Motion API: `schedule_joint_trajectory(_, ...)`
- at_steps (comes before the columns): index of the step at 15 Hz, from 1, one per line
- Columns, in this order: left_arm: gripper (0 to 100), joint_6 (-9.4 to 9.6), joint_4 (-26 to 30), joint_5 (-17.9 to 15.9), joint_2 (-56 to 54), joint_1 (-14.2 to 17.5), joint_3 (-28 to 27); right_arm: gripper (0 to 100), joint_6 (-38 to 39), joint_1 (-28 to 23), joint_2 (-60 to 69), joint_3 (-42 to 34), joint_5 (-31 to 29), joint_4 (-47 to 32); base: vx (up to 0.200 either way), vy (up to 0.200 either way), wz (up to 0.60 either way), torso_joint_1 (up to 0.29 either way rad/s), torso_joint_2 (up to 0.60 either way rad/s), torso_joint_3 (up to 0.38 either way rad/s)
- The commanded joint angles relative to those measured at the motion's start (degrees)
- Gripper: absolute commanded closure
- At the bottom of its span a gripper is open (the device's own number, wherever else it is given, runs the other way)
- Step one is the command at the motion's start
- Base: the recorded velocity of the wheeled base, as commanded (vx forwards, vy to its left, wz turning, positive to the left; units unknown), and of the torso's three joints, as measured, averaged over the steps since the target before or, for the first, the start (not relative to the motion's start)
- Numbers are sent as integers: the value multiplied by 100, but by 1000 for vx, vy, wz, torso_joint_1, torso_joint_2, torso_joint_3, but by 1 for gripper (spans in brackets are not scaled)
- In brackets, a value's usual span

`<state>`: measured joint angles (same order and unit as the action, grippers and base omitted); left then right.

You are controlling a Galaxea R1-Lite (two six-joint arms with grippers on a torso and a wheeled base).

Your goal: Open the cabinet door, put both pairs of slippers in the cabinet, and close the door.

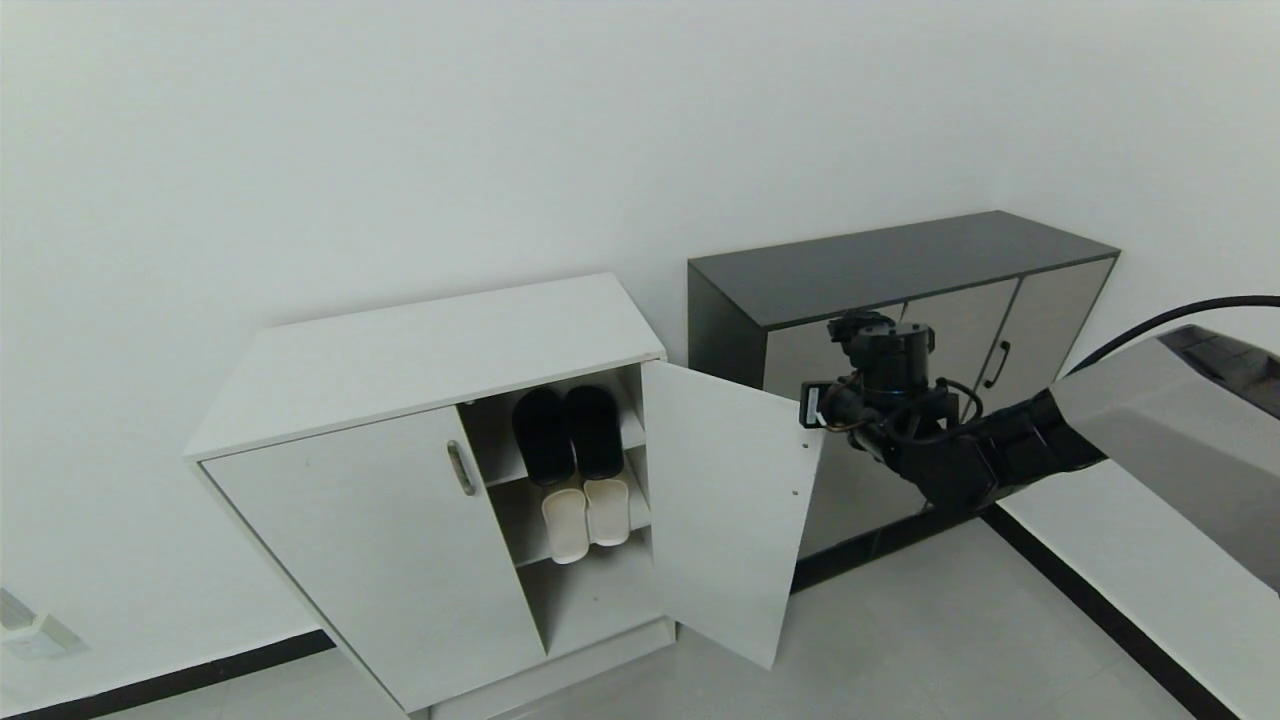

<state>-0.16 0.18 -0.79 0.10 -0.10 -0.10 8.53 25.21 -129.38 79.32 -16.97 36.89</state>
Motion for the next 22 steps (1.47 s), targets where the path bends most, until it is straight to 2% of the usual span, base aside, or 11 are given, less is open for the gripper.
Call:
schedule_joint_trajectory(1,100,-2,-1,0,-1,1,1,100,-1,-42,-219,197,27,-6,0,0,0,0,0,0)
schedule_joint_trajectory(15,100,-11,-1,0,-1,1,1,100,8,98,-255,241,27,-402,0,0,0,0,0,0)
schedule_joint_trajectory(22,100,-11,-1,0,-1,1,1,100,34,1083,475,-602,-8,-375,0,0,0,0,0,0)
